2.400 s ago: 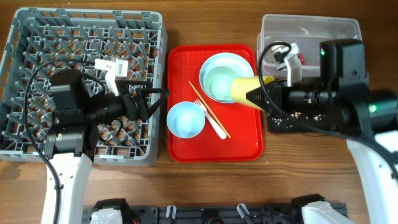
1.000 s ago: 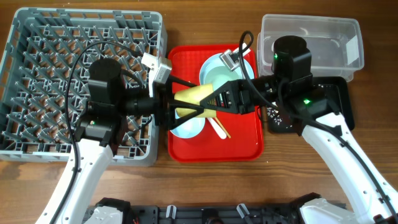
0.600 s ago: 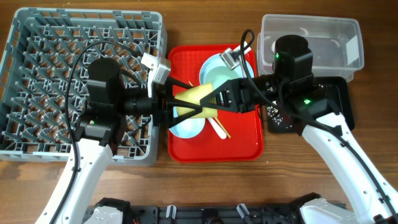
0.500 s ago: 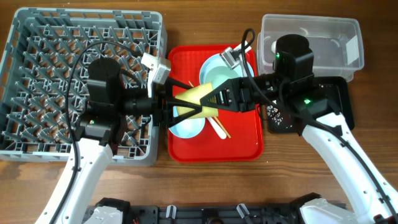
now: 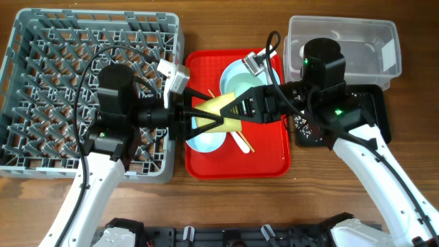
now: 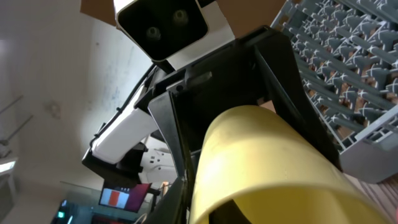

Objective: Sort waste into correct bins and load items into the dishwasher rack
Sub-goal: 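Close the left gripper on the cup held by the right gripper, then carry the yellow cup with the left gripper into the rack and release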

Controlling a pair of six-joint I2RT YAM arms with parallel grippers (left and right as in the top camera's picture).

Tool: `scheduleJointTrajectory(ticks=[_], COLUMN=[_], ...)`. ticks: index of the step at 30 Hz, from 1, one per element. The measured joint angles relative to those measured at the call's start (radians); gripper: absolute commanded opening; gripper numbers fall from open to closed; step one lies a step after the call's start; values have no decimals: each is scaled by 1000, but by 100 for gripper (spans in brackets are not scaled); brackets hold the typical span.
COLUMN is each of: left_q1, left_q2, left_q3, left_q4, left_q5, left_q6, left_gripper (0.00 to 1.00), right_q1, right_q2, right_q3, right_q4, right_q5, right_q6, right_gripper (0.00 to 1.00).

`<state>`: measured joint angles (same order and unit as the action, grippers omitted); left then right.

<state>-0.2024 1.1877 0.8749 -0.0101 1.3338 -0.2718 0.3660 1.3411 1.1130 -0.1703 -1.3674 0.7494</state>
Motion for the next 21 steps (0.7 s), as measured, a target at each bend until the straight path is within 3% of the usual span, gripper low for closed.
scheduleJointTrajectory(ticks=[6, 13, 21], left_q1=[0, 10, 180], left_q2=[0, -2, -1], left_q3=[0, 10, 11], left_q4=[-19, -184, -328], left_q5=[-2, -95, -243], left_q6=[1, 65, 93], left_gripper=[56, 55, 52], right_q1=[0, -1, -30], right_q2=[0, 12, 15], right_q3=[0, -8, -6], right_q4=[14, 32, -277], right_q5=[3, 45, 314], right_q6=[22, 61, 2], right_gripper=[34, 41, 41])
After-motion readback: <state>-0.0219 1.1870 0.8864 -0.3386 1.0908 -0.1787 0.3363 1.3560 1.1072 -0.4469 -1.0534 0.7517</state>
